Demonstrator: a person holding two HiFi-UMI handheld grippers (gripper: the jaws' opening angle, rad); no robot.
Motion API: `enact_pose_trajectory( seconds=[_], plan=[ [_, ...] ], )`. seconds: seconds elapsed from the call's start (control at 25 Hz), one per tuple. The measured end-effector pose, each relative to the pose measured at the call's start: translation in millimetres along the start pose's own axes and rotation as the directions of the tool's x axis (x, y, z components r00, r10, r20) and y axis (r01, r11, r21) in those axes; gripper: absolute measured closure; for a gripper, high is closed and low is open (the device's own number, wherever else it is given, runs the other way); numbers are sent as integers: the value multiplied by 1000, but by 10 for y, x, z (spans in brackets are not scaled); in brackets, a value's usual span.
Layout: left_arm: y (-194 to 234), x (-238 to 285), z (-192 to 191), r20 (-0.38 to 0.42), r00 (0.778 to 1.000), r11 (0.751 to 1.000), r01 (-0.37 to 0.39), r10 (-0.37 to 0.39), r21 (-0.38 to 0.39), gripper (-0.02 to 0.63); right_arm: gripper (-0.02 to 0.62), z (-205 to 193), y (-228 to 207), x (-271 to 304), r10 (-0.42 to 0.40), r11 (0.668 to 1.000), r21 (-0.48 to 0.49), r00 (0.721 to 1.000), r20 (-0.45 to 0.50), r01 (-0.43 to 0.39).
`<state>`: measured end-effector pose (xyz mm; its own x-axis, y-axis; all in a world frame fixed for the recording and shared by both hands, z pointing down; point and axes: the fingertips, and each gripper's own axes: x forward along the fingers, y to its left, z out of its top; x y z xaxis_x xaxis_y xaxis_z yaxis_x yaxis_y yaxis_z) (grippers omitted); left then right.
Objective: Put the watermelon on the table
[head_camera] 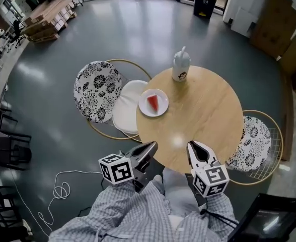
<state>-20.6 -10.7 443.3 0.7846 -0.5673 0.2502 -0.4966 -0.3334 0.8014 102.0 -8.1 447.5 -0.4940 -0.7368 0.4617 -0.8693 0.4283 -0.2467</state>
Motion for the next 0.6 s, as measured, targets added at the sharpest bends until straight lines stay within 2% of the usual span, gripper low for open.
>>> enact_pose_trajectory(
  seconds=[0.24, 0.4, 0.6],
  plan=[
    [-350, -268, -76, 0, 999, 995, 45, -45, 90, 598, 566, 9, 200, -431, -35, 998, 54, 995, 90, 30],
    [-474, -440, -216, -13, 998, 993, 64, -63, 101, 598, 574, -70, 292, -712, -54, 991, 125, 991, 121, 39],
    [-605, -543, -339, -18, 996, 989, 89, -88, 120, 598, 576, -37, 383, -962, -61, 988, 151, 984, 165, 36]
  ],
)
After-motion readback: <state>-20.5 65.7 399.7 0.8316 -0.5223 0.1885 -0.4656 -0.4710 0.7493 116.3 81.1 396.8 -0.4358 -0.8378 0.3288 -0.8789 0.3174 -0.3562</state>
